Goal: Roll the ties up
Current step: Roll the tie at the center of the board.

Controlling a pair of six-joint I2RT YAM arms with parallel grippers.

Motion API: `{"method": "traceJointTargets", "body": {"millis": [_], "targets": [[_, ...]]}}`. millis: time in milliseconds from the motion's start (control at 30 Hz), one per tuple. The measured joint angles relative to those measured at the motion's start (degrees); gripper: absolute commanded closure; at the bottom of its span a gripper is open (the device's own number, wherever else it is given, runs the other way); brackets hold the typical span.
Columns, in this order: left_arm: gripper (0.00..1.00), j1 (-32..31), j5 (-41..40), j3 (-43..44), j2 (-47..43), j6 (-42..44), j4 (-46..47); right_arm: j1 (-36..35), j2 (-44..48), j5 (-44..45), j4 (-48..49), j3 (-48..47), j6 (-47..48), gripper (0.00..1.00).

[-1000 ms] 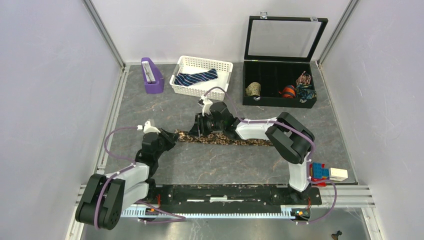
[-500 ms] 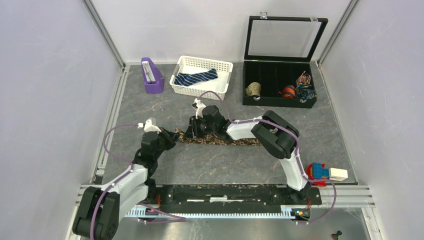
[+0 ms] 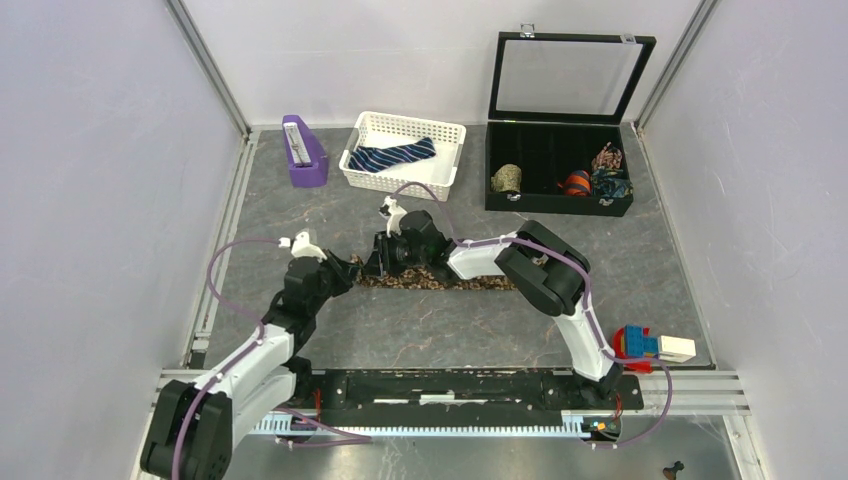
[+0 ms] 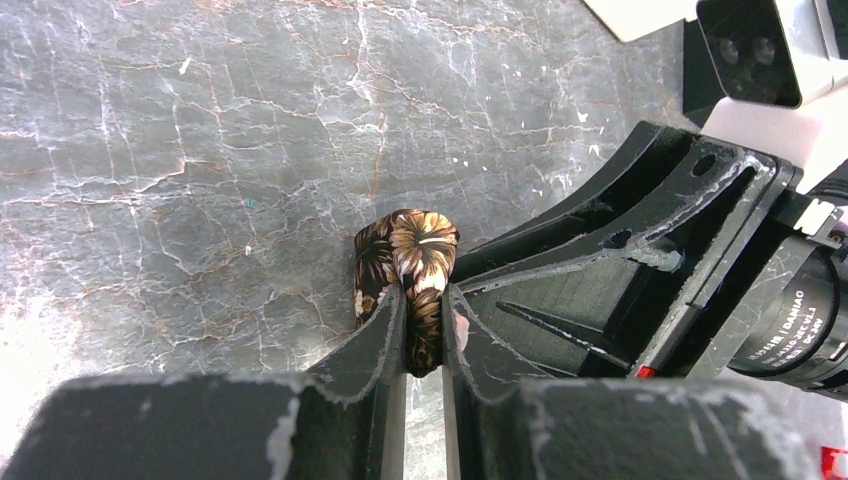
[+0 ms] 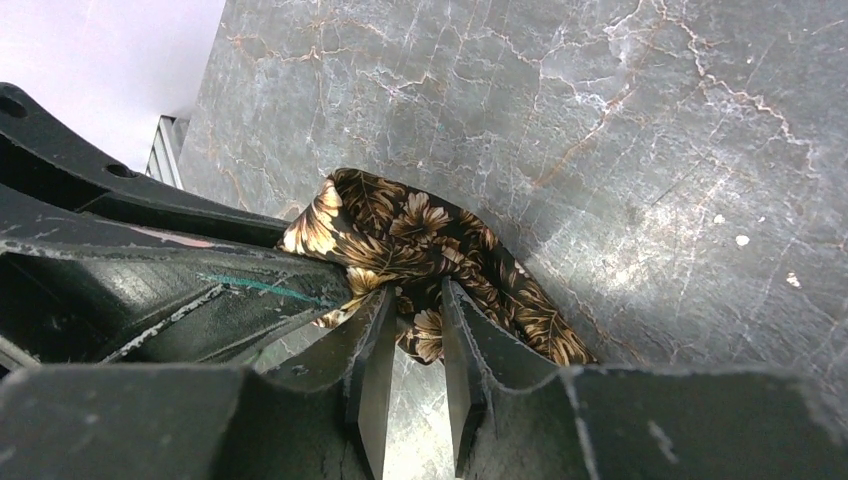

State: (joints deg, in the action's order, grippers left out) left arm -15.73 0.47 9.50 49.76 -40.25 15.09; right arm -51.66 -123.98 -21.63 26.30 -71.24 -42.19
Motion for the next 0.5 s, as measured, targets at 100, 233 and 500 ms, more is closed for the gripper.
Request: {"method": "traceJointTargets", "body": {"millis": [100, 233, 500], "targets": [[0.98, -1.62, -1.29, 1.20, 1.14, 1.36, -0.92, 0.09, -0.04, -0.13, 0.37, 0.33, -0.15, 0.70], [0.98, -4.96, -4.00, 2.36, 3.72, 2.97, -1.55, 0.42, -0.04, -0.44, 1.73, 2.19, -0.20, 0.69], [0.98, -12.61, -9.55, 5.16, 9.25, 4.26, -1.20, 2.25, 2.58, -1.95, 4.46, 8.04, -0.37, 0.68]]}}
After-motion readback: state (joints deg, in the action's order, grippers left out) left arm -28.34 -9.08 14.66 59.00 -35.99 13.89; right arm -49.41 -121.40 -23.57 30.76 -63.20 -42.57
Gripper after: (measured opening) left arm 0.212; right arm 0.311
